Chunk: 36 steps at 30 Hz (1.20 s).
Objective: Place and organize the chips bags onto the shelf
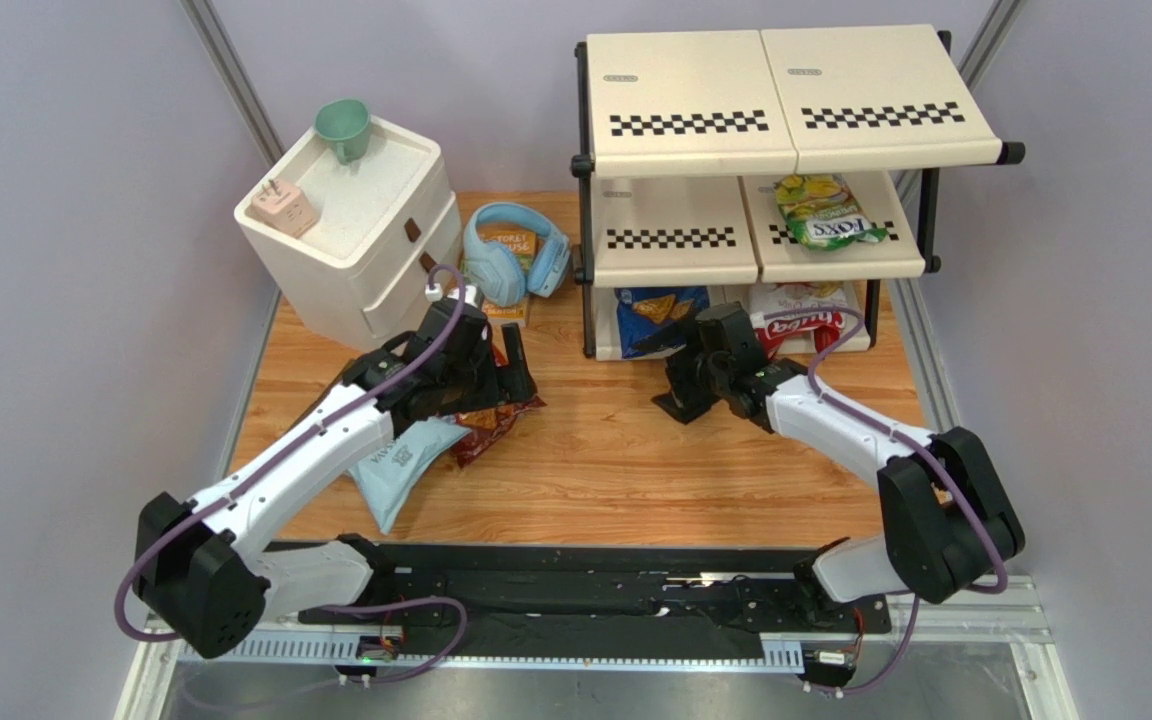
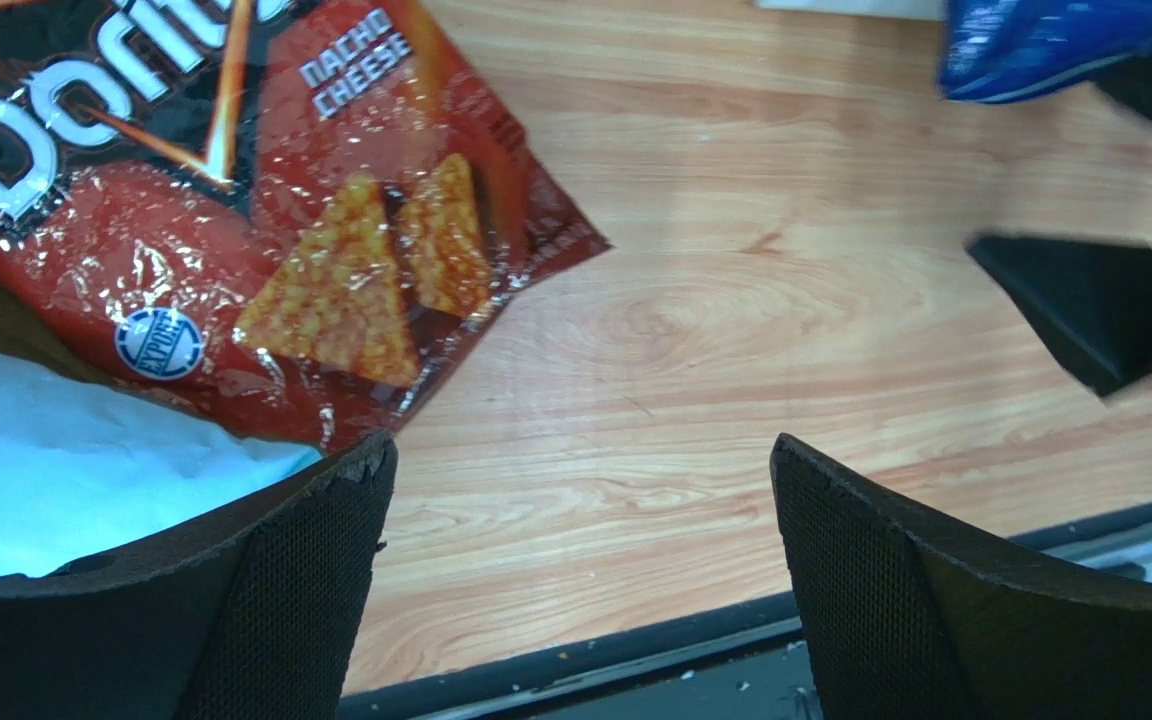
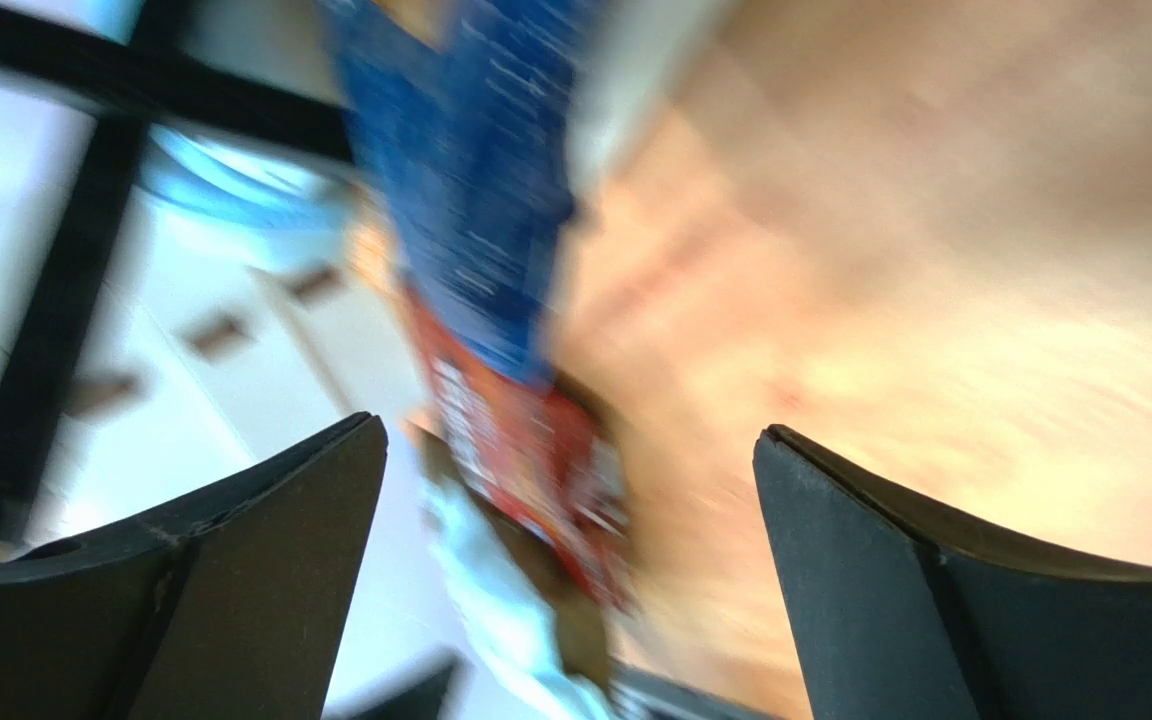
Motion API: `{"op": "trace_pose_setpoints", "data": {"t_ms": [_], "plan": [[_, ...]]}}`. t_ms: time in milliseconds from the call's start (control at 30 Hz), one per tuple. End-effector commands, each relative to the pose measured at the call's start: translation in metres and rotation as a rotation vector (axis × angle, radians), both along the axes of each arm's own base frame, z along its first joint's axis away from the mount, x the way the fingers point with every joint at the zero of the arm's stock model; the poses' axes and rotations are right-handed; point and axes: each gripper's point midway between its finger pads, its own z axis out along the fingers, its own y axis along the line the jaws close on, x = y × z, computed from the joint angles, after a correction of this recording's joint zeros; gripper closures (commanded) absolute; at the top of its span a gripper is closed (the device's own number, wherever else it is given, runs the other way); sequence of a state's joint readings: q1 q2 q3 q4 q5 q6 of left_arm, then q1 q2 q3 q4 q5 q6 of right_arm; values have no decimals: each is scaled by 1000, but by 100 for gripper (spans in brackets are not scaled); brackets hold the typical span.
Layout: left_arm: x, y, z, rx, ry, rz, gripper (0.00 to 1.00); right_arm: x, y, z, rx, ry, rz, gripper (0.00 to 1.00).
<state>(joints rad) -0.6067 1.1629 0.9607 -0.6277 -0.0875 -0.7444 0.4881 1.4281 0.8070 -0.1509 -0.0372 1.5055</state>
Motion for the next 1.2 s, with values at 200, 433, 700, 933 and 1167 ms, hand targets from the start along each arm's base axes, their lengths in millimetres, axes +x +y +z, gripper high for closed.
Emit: {"op": "trace_pose_setpoints", "data": {"t_ms": [200,433,700,933,1167], "plan": [[38,52,-32,144,108,55,2,-113,-9,-7,-125,68,498,4],[66,55,-52,228,170,25,2,-112,-13,25,-156,-25,525,6],[47,17,-107,68,293,-41,6,-112,-13,42,-144,-81,529,6],[18,-40,-115,-11,257,-184,7,-118,-17,59,-111,-131,484,7],[-28,-101,-114,-30,268,-347,9,-121,-18,68,-108,-143,489,8]]}}
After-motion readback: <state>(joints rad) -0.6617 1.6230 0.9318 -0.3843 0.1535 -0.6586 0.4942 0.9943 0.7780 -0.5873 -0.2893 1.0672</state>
